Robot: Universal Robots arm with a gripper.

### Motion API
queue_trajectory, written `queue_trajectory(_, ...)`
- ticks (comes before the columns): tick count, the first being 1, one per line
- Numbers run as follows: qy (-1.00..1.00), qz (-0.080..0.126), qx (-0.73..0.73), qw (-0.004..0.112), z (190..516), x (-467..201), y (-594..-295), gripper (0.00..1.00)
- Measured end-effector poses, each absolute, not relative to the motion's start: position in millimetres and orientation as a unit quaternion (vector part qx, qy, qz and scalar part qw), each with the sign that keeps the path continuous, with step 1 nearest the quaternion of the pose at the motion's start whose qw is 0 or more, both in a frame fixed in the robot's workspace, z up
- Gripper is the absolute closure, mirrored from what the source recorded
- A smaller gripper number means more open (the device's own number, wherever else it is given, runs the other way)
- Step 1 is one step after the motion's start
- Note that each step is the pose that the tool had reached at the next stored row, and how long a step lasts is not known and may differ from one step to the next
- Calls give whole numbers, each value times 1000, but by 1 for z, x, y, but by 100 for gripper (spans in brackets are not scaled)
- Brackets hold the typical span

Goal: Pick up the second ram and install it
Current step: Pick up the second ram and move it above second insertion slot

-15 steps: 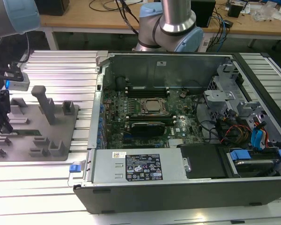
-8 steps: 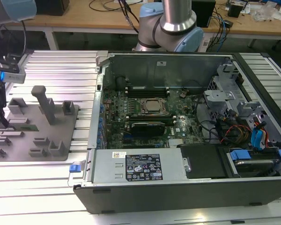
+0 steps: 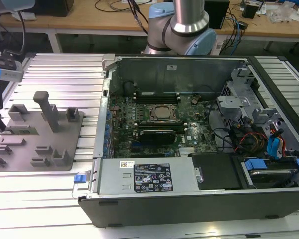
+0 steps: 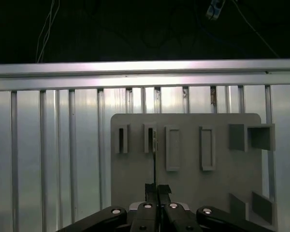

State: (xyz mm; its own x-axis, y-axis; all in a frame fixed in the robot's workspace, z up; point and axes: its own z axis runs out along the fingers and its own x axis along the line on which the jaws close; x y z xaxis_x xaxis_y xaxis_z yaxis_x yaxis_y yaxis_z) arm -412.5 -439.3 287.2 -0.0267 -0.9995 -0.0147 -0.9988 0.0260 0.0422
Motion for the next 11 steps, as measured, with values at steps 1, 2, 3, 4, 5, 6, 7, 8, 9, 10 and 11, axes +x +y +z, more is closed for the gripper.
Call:
queue_trajectory(1, -716, -20, 698, 9, 289, -412, -439, 91)
queue_trajectory(2, -716, -20, 698, 9, 291, -412, -439, 91)
queue_trajectory(3, -716, -20, 698, 9, 292, -412, -439, 91)
queue_trajectory(4, -716, -20, 698, 9, 295, -412, -439, 91)
queue_trajectory(5, -716, -20, 698, 9, 299, -412, -439, 91)
queue_trajectory(6, -716, -20, 698, 9, 301, -412, -439, 91)
queue_trajectory(7, -716, -20, 698, 9, 305, -412, -439, 91)
queue_trajectory(8, -716, -20, 698, 9, 306, -412, -439, 91)
queue_trajectory(9, -716, -20, 698, 9, 308, -412, -439, 91)
queue_trajectory(10, -716, -20, 698, 9, 310, -412, -439, 91)
queue_trajectory(11, -716, -20, 698, 9, 311, -412, -439, 91)
